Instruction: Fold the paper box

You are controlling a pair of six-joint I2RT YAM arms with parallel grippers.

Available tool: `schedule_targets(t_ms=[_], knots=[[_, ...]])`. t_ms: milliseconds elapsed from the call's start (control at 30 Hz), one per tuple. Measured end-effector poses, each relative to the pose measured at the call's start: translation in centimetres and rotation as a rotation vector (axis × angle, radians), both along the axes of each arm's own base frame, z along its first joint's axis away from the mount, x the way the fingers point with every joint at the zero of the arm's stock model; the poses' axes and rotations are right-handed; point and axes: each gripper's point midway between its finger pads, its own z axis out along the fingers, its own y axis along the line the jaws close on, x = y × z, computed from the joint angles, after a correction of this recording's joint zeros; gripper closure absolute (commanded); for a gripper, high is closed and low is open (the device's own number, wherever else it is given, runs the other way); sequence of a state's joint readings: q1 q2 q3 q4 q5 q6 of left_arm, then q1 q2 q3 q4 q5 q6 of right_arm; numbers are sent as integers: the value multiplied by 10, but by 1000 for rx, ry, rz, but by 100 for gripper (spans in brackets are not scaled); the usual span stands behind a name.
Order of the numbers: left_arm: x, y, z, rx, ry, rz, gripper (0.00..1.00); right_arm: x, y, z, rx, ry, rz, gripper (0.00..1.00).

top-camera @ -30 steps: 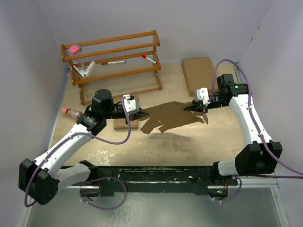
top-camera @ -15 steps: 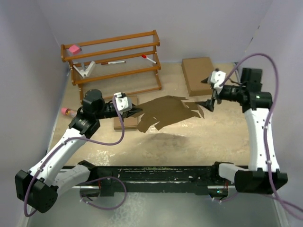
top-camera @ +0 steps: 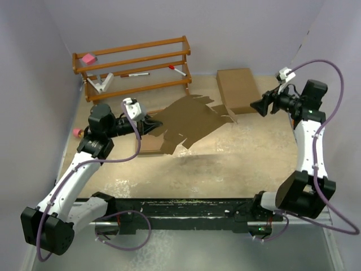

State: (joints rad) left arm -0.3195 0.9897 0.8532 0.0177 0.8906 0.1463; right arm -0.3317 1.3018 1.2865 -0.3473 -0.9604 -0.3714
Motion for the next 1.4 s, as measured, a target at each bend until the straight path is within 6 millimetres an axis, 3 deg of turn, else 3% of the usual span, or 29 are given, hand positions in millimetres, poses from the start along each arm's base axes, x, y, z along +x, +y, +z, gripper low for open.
schedule_targets(t_ms=[100,233,433,600,933,1400], knots=[[3,3,9,-44,17,-2,96,3,3,-40,97,120,0,30],[4,3,16,-90,53,-16,96,1,17,-55,264,186,23,30],[2,1,25,-135,97,-25,96,-5,34,-49,484,238,63,28],[0,-1,35,-175,102,-40,96,-8,41,-26,562,238,114,28],[-3,-6,42,-246,124,-77,96,-14,48,-19,546,183,217,28],[-1,-7,46,-265,119,-78,96,-36,77,0,488,126,362,28]])
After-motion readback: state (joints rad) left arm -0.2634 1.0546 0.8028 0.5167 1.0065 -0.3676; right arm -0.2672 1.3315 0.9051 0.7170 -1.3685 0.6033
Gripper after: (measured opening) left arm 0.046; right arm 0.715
